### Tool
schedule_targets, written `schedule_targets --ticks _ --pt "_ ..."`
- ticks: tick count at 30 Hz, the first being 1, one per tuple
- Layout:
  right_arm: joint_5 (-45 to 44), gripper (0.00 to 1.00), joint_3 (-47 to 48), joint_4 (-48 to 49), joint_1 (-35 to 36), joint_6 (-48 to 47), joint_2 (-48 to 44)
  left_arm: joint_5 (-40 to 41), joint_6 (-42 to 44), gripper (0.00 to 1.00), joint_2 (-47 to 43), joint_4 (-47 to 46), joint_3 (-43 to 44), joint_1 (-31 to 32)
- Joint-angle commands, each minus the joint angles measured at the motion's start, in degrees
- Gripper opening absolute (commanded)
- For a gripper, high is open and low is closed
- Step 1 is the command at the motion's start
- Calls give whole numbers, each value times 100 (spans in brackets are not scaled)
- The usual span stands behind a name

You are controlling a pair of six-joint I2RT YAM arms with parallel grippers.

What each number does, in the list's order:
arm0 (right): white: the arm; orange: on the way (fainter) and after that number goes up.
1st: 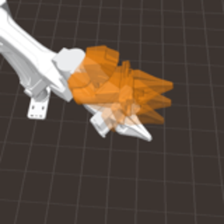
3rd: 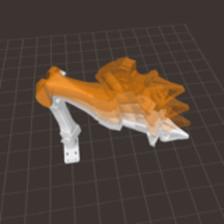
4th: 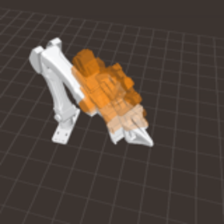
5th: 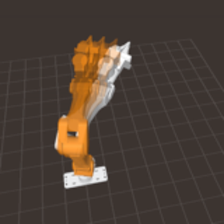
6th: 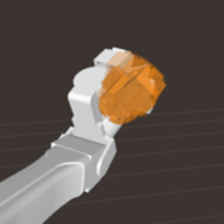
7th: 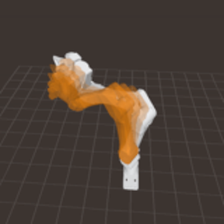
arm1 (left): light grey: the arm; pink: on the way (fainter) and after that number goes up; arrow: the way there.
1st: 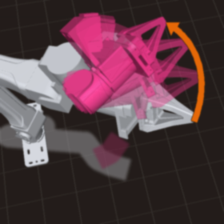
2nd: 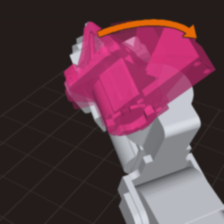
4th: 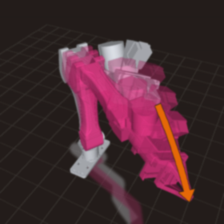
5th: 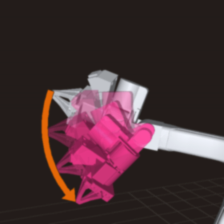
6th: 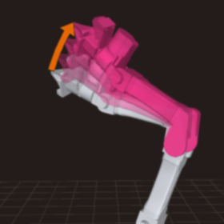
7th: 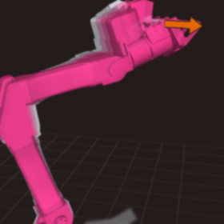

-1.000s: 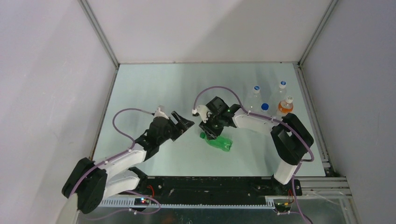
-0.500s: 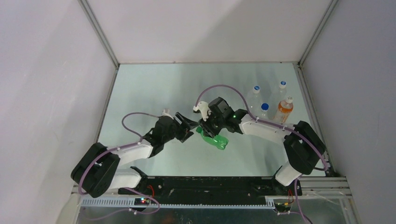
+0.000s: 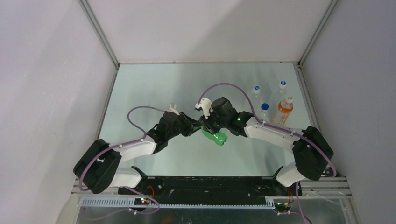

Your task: Screw on the bottle caps

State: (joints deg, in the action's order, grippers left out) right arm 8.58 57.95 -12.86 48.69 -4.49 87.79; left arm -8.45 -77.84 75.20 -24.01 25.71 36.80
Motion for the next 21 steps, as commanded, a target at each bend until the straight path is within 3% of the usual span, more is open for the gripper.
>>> schedule_targets --ticks 1,2,7,9,10,12,15,17,21 --pt "-177 10 -135 532 78 -67 -456 379 871 10 -374 176 521 101" --pt "-202 11 -201 557 79 -64 -572 445 992 3 -418 280 570 111" --pt "-310 17 -381 611 84 -186 -1012 745 1848 0 -616 309 859 153" --pt "-465 28 -458 573 85 -236 -1264 813 2215 0 -669 251 932 232" --pt "-521 38 -506 556 81 -243 -1330 964 2354 0 -705 211 976 249" --pt "-645 45 -576 494 73 -232 -1589 1156 2992 0 -760 106 1017 335" --pt "-683 46 -690 380 50 -191 -2088 1287 3399 0 -752 -11 1054 387" --pt "-634 42 -887 426 21 -193 -2367 1234 3455 2 -718 -118 1080 385" --pt "-435 30 -1158 439 -91 -138 -2585 1035 3161 25 -801 -209 971 390"
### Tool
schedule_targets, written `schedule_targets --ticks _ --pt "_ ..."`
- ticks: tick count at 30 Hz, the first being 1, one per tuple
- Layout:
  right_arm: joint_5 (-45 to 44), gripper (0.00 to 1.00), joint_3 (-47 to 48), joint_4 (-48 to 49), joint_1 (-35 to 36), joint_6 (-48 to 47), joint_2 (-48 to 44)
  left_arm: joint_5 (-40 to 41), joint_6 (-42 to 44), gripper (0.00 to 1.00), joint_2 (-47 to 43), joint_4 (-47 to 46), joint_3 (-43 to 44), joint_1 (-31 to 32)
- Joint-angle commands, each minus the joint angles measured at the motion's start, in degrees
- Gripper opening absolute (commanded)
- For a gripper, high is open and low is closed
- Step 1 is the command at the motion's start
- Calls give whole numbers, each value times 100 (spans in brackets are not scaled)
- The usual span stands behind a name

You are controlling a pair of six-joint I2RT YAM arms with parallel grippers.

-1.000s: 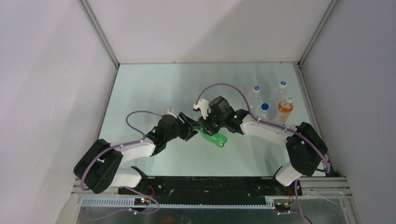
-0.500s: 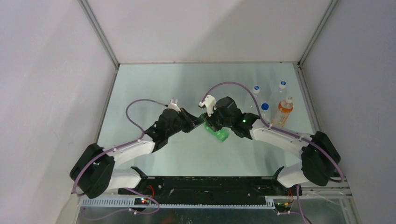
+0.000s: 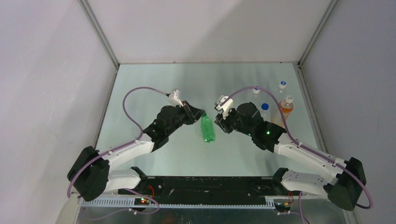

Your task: Screw on the bottle caps

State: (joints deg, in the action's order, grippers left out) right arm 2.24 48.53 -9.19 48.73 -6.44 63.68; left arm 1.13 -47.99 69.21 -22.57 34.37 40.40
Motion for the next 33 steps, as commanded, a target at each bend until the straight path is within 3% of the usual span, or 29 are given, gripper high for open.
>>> schedule_targets --ticks 1,4,8,10,12,15,19,22,23,28,33 --pt "234 29 -232 -13 -145 130 -164 111 66 31 -289 -287 39 29" --pt "157 37 -247 -215 -200 408 -182 397 -2 67 -560 536 -13 29" --pt "78 42 -50 -493 -399 1478 -217 714 20 96 -779 1348 -113 9" --pt "594 50 84 -712 -703 1757 -252 853 145 99 -774 1949 34 -40" --pt "1655 56 56 -693 -1091 1835 -214 1004 245 100 -696 2747 396 -140" --pt "2414 57 11 -527 -1403 2232 90 1081 479 100 -485 3765 749 -386" --pt "2326 68 7 -365 -1272 2461 239 1365 1014 100 54 4560 1248 -488" --pt "1907 96 26 -350 -1061 2325 185 1017 1171 100 545 4538 1424 -511" --pt "1807 99 38 -357 -1033 2360 169 816 1196 100 742 4510 1463 -508" --pt "1472 99 42 -392 -927 2586 -65 357 1279 100 1298 4348 1650 -507" --pt "2593 99 -159 136 -1238 3256 -117 356 1349 97 1910 4288 1698 -512"
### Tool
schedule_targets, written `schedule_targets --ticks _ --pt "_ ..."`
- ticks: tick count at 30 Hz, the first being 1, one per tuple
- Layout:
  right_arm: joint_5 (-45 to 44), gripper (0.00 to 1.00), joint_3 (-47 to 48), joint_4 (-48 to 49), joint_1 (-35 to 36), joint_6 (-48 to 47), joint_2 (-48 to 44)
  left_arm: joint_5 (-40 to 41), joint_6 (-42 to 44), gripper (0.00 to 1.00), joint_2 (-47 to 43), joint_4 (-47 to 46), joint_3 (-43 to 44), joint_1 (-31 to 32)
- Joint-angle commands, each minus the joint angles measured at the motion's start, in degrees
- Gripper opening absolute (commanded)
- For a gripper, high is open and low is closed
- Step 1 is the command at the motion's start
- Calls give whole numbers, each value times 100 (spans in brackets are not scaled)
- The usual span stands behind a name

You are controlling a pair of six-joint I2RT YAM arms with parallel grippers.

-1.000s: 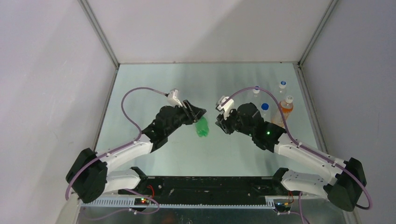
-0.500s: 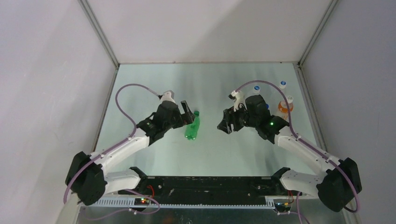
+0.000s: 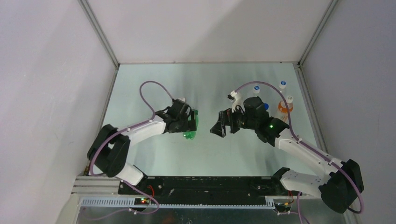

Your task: Screw on the bottle caps

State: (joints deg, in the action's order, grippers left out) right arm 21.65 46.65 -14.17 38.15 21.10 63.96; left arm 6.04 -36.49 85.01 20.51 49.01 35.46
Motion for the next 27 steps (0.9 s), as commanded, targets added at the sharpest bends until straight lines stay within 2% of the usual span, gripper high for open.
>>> schedule_targets --ticks 1,4,6,7,8,9,11,13,16,23,27 --pt "770 99 -7 782 -215 519 -127 -179 201 95 388 -54 234 -14" --pt "641 99 38 778 -190 547 -25 -326 287 86 552 -185 165 -2" --pt "355 99 159 559 -130 566 69 -418 392 76 556 -289 103 29" --pt "194 99 274 478 -99 620 110 -476 430 67 515 -371 75 48" --pt "46 99 327 328 -85 657 205 -505 528 63 481 -429 -1 57" --pt "-31 99 441 271 -48 739 253 -547 577 54 389 -551 -52 75" --pt "-330 99 640 26 23 934 381 -642 745 42 181 -755 -205 128" --pt "-586 99 770 -107 58 1313 456 -733 995 38 -105 -991 -383 203" --pt "-905 99 943 -205 100 1776 535 -686 1308 37 -606 -1462 -719 416" --pt "-1199 91 1514 -552 171 2617 775 -406 2449 37 -2194 -2829 -1668 1049" --pt "-1297 84 1564 -370 154 3051 808 -453 2956 35 -2916 -3489 -2073 1347"
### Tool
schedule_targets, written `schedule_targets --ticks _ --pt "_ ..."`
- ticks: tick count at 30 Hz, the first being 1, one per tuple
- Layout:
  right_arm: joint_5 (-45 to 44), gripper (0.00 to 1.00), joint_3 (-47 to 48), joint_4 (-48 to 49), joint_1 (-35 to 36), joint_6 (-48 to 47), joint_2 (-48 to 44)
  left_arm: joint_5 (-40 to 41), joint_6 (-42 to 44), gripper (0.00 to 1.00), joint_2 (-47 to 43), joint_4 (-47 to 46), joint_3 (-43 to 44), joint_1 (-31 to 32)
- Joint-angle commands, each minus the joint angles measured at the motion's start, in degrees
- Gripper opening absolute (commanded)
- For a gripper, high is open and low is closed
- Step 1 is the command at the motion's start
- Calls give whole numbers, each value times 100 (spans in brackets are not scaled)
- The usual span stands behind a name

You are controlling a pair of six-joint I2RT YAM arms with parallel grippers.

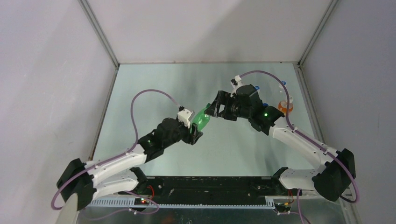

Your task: Screw on the bottle caps

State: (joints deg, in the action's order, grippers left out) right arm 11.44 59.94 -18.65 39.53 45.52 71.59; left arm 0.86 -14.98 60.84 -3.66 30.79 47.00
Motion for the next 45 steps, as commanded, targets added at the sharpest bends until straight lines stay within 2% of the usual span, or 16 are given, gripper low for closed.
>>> schedule_targets --ticks 1,9,20,24,27,29,30,32,34,35,36,37,39,45 --pt "-284 82 236 115 13 711 47 37 844 36 -662 -1156 -280 232" --pt "-305 71 236 494 65 1003 88 -42 1139 39 -1124 -1272 -385 348" --pt "-644 68 233 733 218 1246 28 -204 1225 39 -1150 -1349 -461 379" --pt "-944 64 237 723 272 1291 -43 -195 1225 39 -1153 -1402 -500 382" --pt "-1124 57 235 734 302 1280 -93 -219 1226 39 -1141 -1421 -524 384" --pt "-1133 46 235 777 325 1240 -101 -206 1221 39 -1154 -1436 -541 388" --pt "-1121 34 232 807 335 1209 -95 -195 1223 39 -1164 -1436 -544 388" --pt "-1073 20 236 817 364 1072 -93 -138 1225 43 -1170 -1438 -555 388" --pt "-1040 9 232 825 389 795 -101 -108 1209 55 -1154 -1390 -544 391" --pt "-1031 6 234 831 398 481 -105 -9 1187 67 -1142 -1314 -518 393" --pt "-1024 0 231 836 407 307 -111 153 1128 73 -1139 -1270 -506 391" --pt "-1036 0 231 832 411 -70 -115 235 1089 84 -1130 -1150 -476 389" --pt "-1116 0 230 763 413 -713 -182 506 959 97 -1163 -888 -394 382" --pt "-2046 0 -197 1058 609 -2952 -588 1219 649 100 -1610 161 -125 280"
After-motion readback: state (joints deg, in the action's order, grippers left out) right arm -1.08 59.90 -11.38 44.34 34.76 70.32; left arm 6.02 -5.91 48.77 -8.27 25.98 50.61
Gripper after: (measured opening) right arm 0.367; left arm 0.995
